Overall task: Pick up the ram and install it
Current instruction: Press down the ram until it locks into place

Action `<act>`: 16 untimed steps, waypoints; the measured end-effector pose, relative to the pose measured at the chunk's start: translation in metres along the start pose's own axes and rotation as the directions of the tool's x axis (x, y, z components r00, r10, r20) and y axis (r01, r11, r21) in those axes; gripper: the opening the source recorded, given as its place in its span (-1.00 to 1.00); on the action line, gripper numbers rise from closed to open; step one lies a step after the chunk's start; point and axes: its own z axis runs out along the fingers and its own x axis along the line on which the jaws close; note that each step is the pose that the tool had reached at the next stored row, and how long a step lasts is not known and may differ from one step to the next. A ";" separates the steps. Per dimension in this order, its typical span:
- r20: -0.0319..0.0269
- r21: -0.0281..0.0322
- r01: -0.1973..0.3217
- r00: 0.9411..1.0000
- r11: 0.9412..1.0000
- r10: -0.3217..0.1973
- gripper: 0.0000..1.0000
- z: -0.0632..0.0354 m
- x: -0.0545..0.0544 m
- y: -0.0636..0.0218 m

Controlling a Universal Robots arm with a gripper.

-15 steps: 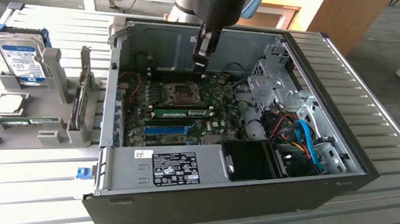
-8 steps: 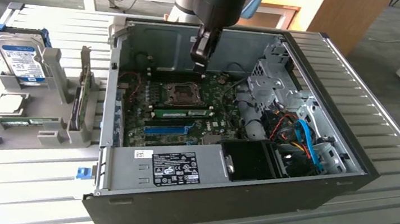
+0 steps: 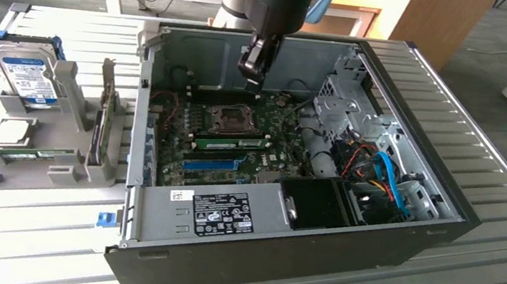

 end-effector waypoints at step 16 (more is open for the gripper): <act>0.009 0.008 -0.199 0.980 0.980 0.198 -0.79 0.0010 0.000 0.0000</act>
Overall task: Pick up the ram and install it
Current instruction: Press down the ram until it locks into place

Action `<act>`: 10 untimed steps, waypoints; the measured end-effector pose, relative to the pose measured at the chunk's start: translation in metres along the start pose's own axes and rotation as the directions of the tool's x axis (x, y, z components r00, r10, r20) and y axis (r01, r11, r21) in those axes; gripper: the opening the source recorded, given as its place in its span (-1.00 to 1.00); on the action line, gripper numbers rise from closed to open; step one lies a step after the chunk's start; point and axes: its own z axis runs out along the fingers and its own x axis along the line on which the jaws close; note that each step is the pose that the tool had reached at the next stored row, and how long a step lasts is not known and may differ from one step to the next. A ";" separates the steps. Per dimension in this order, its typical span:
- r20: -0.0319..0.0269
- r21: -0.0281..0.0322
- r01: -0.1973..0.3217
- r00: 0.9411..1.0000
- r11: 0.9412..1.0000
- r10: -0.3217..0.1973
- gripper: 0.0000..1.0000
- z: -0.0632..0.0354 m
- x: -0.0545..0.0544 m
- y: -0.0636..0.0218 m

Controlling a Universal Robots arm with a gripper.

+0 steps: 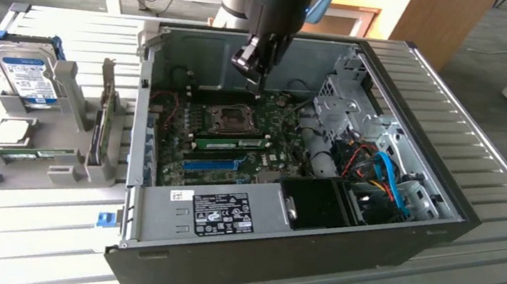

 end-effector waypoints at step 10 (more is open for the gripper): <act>0.005 0.004 -0.110 0.994 0.994 0.110 -0.79 0.0004 0.000 0.0000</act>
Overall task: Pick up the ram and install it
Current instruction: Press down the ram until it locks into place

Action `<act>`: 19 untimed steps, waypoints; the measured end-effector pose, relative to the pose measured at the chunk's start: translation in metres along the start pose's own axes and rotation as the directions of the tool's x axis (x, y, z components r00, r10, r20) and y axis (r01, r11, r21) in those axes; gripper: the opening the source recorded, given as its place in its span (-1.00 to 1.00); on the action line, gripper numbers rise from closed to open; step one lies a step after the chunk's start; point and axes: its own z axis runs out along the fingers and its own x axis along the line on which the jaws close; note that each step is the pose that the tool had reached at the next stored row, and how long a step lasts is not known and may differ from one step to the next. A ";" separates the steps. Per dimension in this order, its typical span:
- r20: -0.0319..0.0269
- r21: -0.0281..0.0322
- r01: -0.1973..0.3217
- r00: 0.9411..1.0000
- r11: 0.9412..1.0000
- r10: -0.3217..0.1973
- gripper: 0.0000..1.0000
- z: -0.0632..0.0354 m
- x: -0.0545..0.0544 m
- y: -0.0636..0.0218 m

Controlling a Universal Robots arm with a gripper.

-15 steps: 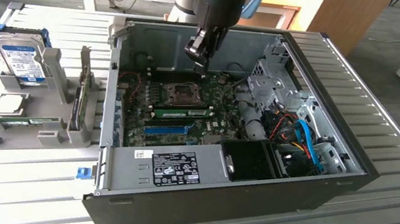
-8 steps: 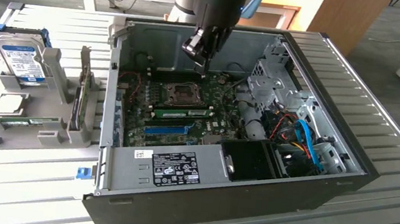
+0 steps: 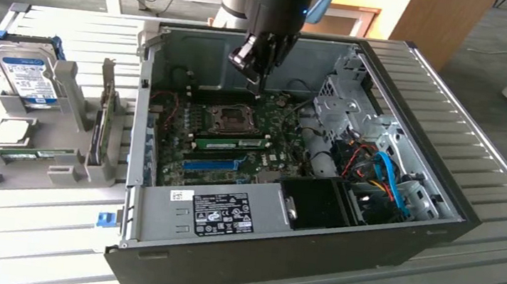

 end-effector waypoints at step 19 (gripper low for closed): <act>0.007 0.007 -0.165 0.986 0.986 0.165 -0.79 0.0006 0.000 0.0000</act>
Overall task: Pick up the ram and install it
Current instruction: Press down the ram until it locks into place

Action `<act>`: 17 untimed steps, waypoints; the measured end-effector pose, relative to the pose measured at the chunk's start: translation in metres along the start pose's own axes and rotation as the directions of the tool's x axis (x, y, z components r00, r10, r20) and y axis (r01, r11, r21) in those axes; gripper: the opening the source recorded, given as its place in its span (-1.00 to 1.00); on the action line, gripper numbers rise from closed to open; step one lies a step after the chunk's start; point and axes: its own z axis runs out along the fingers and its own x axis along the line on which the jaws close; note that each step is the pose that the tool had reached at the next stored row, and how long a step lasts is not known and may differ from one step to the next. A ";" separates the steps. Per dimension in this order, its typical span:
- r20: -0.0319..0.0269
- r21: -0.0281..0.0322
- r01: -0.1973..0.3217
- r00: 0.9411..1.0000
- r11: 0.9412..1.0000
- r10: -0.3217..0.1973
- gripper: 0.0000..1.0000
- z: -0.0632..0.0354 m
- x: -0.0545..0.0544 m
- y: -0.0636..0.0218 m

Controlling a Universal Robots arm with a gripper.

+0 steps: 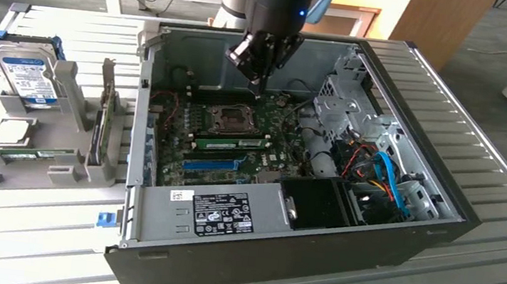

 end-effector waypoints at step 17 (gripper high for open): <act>0.014 0.011 -0.300 0.954 0.954 0.299 -0.79 0.0016 0.000 -0.0001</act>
